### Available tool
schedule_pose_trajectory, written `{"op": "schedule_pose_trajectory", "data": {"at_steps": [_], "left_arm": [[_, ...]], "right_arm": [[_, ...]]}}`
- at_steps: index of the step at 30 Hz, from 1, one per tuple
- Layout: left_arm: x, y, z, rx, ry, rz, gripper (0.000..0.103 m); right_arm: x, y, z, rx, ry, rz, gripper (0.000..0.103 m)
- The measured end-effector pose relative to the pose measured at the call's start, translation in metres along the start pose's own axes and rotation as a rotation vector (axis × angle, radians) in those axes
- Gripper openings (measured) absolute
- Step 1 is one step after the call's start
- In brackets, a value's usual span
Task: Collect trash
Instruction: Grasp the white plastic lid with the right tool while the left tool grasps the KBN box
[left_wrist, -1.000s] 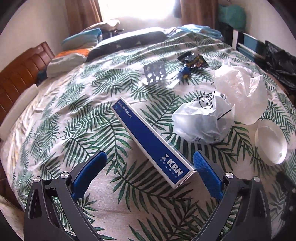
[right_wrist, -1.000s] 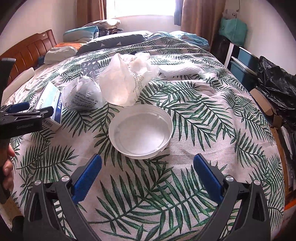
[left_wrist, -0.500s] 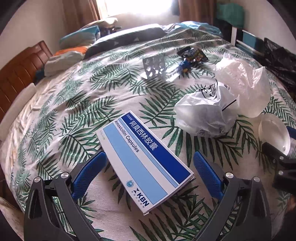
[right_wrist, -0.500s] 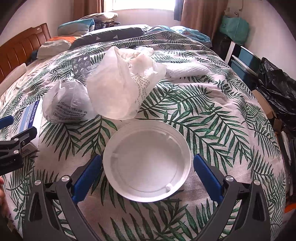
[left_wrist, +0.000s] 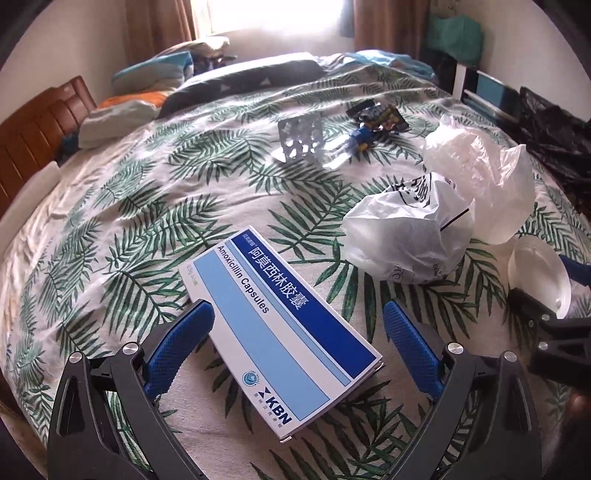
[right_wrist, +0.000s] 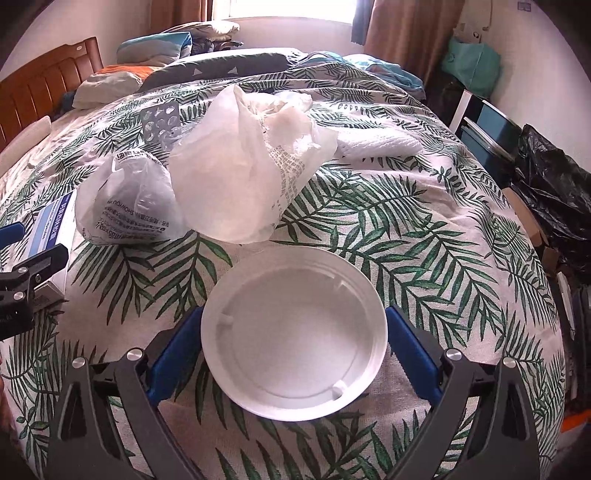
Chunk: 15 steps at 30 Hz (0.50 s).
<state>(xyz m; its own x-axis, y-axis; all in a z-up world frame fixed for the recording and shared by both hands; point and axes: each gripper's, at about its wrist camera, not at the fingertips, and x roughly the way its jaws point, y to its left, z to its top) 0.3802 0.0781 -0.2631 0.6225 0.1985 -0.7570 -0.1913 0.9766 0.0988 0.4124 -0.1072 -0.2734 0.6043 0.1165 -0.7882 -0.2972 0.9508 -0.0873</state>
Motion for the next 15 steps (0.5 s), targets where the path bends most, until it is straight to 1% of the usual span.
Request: {"op": "schedule_pose_trajectory", "data": {"at_steps": [1,2,4,6,8,9,10,11,12,13,14,15], "left_arm": [[0.000,0.000,0.001,0.005,0.003,-0.001,0.085],[0.001,-0.001,0.001,0.013,0.007,0.002,0.082],[0.001,0.000,0.000,0.029,0.011,0.007,0.079],[0.001,0.005,-0.002,0.031,0.014,-0.003,0.073],[0.001,0.012,-0.004,0.007,0.023,-0.018,0.057],[0.000,0.015,-0.004,-0.005,0.018,-0.022,0.055],[0.000,0.017,-0.003,-0.004,0.024,-0.025,0.046],[-0.001,0.016,-0.003,0.008,0.023,-0.025,0.034],[-0.001,0.014,-0.002,0.028,0.026,-0.018,0.027],[-0.003,0.012,-0.001,0.045,0.026,-0.027,0.016],[-0.004,0.010,-0.001,0.057,0.027,-0.031,0.010],[-0.005,0.008,-0.001,0.068,0.030,-0.037,0.009]], "right_arm": [[0.000,0.000,0.000,-0.002,0.001,0.002,0.091],[0.000,0.000,0.000,-0.002,0.000,0.003,0.091],[-0.001,0.000,-0.001,-0.001,-0.002,0.002,0.090],[-0.001,0.000,-0.001,0.000,-0.003,0.003,0.090],[-0.001,0.000,-0.001,0.001,-0.004,0.002,0.089],[-0.001,0.000,-0.001,0.000,-0.003,0.002,0.089],[-0.001,0.000,-0.001,0.000,-0.003,0.002,0.089],[-0.001,-0.001,-0.001,-0.001,-0.003,0.003,0.088],[-0.001,-0.001,-0.001,-0.001,-0.003,0.005,0.088],[-0.001,-0.001,-0.001,0.000,-0.001,0.008,0.087],[-0.001,-0.002,-0.001,0.002,-0.002,0.011,0.086],[-0.002,-0.002,-0.001,0.004,-0.004,0.013,0.084]]}}
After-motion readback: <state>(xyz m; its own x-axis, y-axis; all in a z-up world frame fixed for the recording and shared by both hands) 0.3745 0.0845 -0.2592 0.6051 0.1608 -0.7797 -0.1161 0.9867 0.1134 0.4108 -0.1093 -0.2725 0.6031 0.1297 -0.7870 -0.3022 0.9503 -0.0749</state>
